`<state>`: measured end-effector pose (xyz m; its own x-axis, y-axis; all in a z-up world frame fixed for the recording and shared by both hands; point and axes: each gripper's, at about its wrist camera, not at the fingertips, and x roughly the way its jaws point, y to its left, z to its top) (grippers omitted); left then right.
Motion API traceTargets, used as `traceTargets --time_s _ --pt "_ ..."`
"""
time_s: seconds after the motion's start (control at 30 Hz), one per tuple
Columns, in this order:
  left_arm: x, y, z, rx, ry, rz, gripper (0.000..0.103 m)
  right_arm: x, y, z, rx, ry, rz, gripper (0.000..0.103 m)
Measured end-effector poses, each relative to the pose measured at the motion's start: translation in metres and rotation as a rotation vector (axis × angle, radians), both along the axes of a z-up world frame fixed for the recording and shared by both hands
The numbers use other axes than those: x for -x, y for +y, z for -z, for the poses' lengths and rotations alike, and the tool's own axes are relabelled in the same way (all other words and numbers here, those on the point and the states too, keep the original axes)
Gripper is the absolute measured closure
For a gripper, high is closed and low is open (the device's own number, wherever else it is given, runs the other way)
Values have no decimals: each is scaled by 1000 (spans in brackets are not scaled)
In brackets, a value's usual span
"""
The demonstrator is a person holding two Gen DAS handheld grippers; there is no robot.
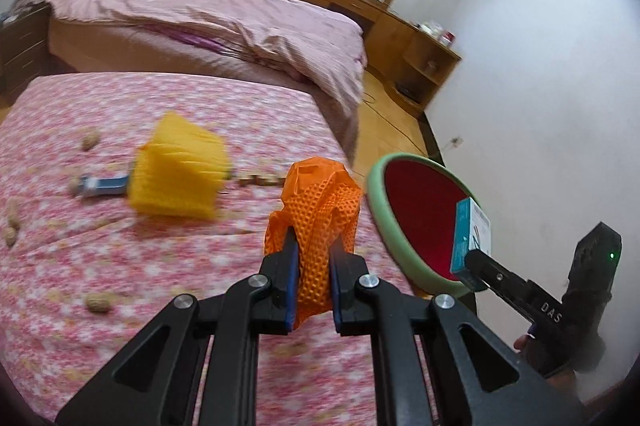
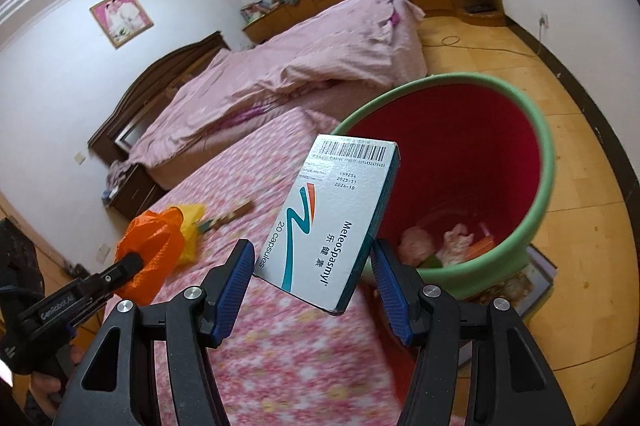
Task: Collect trash
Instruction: 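Grasp the teal medicine box with the right gripper and carry both toward the bin, then open both grippers over the red bin, dropping the orange net and teal box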
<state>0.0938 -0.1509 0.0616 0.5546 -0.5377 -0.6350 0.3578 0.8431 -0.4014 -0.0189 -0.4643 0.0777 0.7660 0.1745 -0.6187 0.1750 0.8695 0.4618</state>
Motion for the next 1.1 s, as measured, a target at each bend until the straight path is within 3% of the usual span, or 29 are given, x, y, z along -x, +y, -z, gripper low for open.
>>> traceTargets --time_s 0.47,0.83,0.87,0.93,1.0,1.1 --pt "-14 -123 11 -68 5 207 91 -3 -68 10 6 25 83 41" --pt "-25 -164 32 -91 33 286 91 -13 -87 23 -15 59 94 39" --pt "-25 -165 32 -97 29 290 89 -13 -88 23 -15 60 99 39" --pt "-26 -167 32 -108 29 288 72 -12 -90 24 -21 56 104 39" --pt "-29 -169 32 -112 29 277 62 -12 -93 25 -33 48 110 39" --pt "-28 -165 28 -100 25 266 59 -11 -96 26 -41 49 115 39"
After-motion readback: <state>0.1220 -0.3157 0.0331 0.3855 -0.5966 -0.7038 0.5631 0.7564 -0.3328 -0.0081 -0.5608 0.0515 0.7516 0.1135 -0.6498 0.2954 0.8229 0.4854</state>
